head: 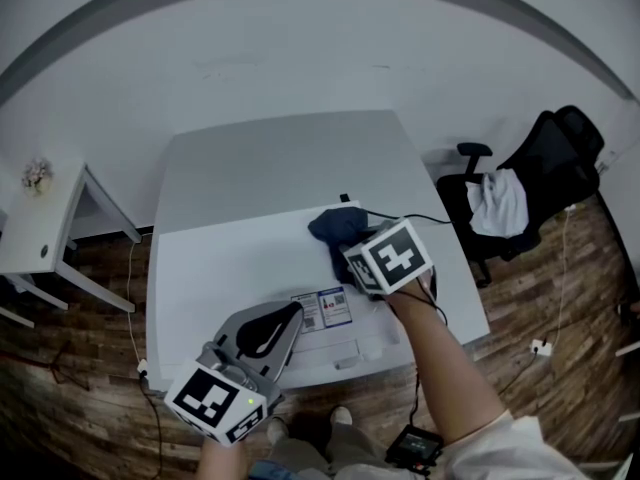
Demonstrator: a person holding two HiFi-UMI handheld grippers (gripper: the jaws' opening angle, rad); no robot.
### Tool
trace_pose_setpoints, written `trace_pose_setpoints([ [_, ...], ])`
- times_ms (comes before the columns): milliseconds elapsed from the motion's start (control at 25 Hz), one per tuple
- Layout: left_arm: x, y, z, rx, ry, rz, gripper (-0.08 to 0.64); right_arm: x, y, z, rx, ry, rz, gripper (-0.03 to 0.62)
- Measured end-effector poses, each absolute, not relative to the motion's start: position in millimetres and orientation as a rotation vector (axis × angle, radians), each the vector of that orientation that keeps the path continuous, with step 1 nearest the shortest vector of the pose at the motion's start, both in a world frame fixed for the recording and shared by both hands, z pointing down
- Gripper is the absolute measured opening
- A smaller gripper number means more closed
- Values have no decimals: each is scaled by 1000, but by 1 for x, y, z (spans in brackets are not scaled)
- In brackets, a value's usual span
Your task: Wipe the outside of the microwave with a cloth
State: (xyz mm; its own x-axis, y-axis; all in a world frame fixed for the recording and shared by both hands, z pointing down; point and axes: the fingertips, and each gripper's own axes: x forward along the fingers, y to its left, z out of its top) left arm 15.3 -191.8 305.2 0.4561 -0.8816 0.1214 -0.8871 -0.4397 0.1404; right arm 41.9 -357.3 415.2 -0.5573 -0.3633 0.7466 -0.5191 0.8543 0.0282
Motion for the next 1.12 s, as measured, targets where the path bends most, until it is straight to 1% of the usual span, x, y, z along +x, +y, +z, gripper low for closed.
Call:
trace_pose_setpoints([
  [240,32,-196,305,2521,-1546,61,2,76,-377,409,740,-2114,111,98],
  [520,22,-186,307,2501,-1576,46,2,61,-380,417,774,-2086,163,98],
  [720,-1,-173,309,2471,-1609,17,2,42,-371,417,796,-2060,173,98],
  [1120,-59,-138,314,2418,-1670,-29,2,-40,-325,418,731,-2101,190,98],
])
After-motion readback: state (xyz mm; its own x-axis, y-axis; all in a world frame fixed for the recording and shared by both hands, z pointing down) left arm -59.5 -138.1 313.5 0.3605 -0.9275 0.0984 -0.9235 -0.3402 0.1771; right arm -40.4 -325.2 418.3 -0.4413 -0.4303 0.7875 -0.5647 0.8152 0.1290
